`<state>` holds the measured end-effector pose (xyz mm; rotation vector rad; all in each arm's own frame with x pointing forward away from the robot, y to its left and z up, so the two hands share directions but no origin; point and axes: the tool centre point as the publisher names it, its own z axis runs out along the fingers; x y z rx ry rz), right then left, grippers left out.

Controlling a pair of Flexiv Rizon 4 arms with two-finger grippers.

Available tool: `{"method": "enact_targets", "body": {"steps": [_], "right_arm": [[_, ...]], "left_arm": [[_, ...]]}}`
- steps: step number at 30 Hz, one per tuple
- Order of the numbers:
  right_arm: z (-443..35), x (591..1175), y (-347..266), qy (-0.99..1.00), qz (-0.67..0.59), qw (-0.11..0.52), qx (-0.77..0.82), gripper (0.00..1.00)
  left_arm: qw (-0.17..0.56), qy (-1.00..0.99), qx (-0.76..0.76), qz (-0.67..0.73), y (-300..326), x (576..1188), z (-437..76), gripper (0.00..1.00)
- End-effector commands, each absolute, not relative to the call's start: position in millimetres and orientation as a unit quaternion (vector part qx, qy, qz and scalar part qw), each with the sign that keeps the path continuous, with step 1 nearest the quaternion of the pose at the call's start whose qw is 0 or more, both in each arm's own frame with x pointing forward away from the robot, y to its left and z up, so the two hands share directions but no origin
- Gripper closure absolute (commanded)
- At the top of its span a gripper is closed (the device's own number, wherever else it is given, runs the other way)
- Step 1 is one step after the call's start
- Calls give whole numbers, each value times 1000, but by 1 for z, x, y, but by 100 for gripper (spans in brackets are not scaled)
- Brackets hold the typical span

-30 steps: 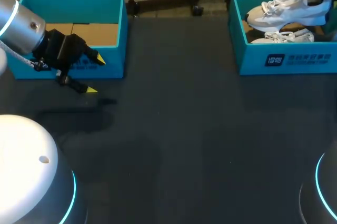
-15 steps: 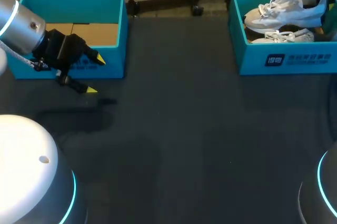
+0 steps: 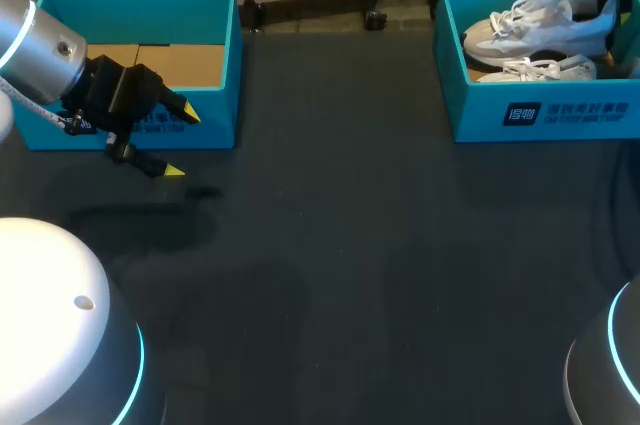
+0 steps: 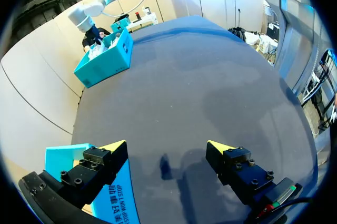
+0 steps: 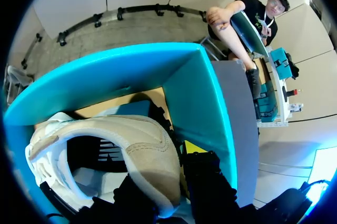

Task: Take the shoe out of the shoebox, open the shoe tongue, remove and reinsert the insole, then place the shoe into the shoebox

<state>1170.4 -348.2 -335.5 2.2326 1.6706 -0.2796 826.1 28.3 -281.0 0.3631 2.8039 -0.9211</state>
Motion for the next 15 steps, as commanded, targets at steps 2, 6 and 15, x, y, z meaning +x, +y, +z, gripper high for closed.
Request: {"method": "enact_targets", "body": {"steps": [2,6,15], "right_arm": [[-347,1177,-349,587,-107,166,785,100],[-353,1176,-349,583,-109,166,788,100],[-363,1172,-352,579,-111,166,790,100]], "left_arm": [[84,940,122,-308,29,825,-280,0],[84,940,122,-308,29,825,-280,0],[84,940,122,-308,29,825,-280,0]]}}
